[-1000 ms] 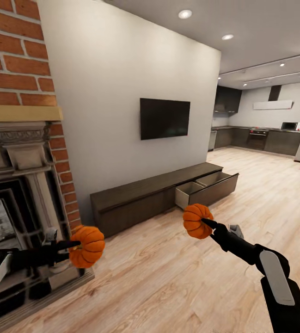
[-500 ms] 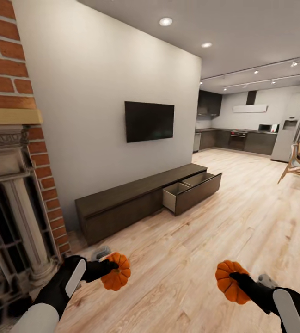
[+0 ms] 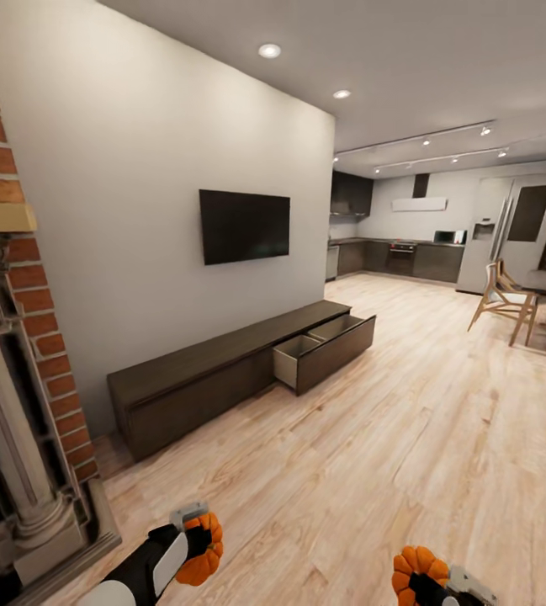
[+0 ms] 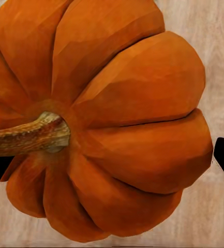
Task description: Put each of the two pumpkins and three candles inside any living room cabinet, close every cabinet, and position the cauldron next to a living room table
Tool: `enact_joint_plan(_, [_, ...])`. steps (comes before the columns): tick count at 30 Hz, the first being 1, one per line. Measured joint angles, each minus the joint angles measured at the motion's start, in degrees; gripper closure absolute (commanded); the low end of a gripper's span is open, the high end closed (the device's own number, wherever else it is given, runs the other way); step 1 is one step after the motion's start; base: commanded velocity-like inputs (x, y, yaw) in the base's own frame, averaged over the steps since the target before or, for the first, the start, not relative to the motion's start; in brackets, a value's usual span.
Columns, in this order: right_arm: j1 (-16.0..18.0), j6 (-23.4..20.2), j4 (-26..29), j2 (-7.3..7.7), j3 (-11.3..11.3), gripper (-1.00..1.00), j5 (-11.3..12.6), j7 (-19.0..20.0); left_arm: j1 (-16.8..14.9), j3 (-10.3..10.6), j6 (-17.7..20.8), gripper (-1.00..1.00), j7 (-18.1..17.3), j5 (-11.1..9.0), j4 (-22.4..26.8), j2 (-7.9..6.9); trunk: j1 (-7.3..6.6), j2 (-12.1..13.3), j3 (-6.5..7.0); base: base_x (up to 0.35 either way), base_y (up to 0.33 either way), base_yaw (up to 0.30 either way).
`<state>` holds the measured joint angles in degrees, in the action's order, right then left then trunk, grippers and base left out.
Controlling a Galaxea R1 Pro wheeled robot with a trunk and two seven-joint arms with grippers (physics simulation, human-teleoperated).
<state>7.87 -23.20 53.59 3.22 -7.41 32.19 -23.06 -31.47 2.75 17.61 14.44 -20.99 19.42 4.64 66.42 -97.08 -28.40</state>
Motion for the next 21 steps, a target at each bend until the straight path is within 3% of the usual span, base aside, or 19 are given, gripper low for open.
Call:
enact_joint_plan(3, [0.0, 1.7, -0.9, -1.30, 2.3, 1.00, -0.3, -0.6, 0.0, 1.4, -1.3, 1.00, 0.0, -0.1, -0.5, 0.05, 0.00, 0.0, 0.15, 0.000, 0.000, -0.146])
enact_joint_plan(5, [0.0, 3.9, -2.0, -1.61, 2.6, 1.00, -0.7, -0.8, 0.0, 1.6, -1.3, 1.00, -0.1, -0.3, -0.2, 0.11, 0.00, 0.0, 0.23, 0.000, 0.000, -0.097])
enact_joint_plan(10, [0.0, 6.0, -7.4, -1.29, 2.0, 1.00, -0.1, -0.8, 0.0, 1.9, -0.9, 1.00, -0.3, -0.5, 0.3, 0.97, 0.00, 0.0, 0.06, 0.000, 0.000, -0.018])
enact_joint_plan(19, [0.0, 7.1, -9.3, -0.98, 1.8, 1.00, 0.3, -0.8, 0.0, 2.2, -0.9, 1.00, -0.3, 0.1, 0.2, 1.37, -0.02, 0.0, -0.77, 0.109, -0.076, 0.000])
enact_joint_plan(21, [0.1, 7.1, -10.9, -0.90, 1.7, 1.00, 0.3, -0.9, 0.0, 4.6, -1.1, 1.00, -0.3, -0.1, 0.3, 1.32, -0.01, 0.0, -0.96, 0.089, -0.046, 0.000])
